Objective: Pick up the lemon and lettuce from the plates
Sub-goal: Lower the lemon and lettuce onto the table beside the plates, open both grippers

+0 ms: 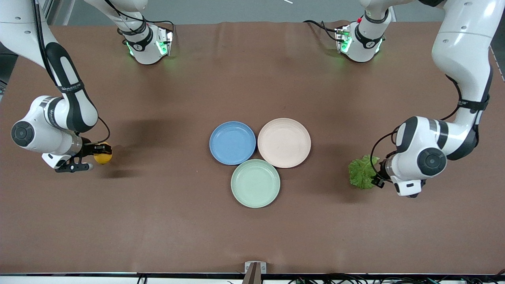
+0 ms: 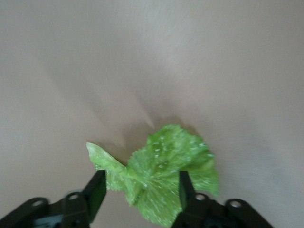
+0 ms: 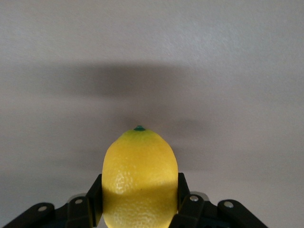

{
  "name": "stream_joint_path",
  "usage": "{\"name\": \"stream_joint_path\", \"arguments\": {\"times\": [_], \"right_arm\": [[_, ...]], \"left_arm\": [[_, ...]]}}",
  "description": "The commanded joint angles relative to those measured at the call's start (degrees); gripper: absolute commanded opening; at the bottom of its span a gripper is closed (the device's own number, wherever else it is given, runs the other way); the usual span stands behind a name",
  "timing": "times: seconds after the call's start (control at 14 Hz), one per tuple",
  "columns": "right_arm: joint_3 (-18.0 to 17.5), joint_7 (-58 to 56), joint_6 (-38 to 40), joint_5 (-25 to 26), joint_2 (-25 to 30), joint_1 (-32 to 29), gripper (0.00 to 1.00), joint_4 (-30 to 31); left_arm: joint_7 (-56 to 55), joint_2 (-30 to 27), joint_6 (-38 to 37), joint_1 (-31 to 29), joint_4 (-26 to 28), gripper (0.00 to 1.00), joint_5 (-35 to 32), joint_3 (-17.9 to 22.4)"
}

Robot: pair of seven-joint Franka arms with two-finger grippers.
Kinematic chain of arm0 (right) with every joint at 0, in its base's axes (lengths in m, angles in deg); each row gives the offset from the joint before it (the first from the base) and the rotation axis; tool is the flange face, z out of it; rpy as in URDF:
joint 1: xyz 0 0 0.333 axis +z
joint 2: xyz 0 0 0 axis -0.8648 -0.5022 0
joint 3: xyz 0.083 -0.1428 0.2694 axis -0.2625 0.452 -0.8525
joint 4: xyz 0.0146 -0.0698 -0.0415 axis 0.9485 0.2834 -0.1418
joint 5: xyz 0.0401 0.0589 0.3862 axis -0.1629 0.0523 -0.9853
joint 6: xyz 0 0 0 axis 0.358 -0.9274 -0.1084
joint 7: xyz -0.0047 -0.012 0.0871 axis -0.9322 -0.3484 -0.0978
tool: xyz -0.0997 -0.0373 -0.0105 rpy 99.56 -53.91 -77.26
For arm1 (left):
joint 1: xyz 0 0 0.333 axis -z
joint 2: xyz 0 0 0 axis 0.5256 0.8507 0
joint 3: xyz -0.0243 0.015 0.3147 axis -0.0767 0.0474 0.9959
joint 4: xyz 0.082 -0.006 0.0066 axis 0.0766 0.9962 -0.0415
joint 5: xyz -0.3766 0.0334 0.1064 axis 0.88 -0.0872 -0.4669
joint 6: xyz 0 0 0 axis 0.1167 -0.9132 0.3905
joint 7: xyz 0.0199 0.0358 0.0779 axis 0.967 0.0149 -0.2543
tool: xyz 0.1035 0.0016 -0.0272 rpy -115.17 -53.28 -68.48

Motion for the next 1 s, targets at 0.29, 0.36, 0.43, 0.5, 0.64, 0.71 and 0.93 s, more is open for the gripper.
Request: {"name": "stream_joint_path", "arguments": {"times": [0.29,0.36,0.43,0.5,0.64,0.71,0.93], "right_arm": [[0.8,4.4,-8.3,0.6,2.0,-0.5,0.26,7.1],[0.8,4.6,-8.5,0.6,2.0,-0.5,0.26,7.5],[0.8,4.7,-8.6,0.6,2.0,-0.4,0.28,7.6],[0.8,4.7,-8.5,0.6,2.1,-0.5,0.35,7.6],[0.9,4.6,-7.6,0.6,2.9,-0.7,1.0,7.0],[0.8,4.6,-7.1,0.6,4.2,-0.9,1.0,6.7],[0.5,5.0,5.9,0.6,10.4,0.3,1.0,0.1]], "left_arm": [[14.1,-11.1,-1.4,-0.6,-0.1,1.0,-1.0,-0.8],[18.0,-12.1,-3.0,-0.7,-0.6,1.0,-1.0,-0.6],[21.8,-13.4,-5.1,-1.4,-1.9,1.0,-0.6,-0.6],[24.8,-14.3,-7.7,-1.9,-3.1,1.0,-0.5,-0.8],[29.4,-16.1,-14.4,-2.0,-6.6,1.0,0.3,-1.0],[31.0,-17.1,-17.4,-2.0,-8.0,1.0,1.0,-1.1],[37.7,-21.2,-20.1,-2.0,-8.8,1.0,3.4,-1.2]]}}
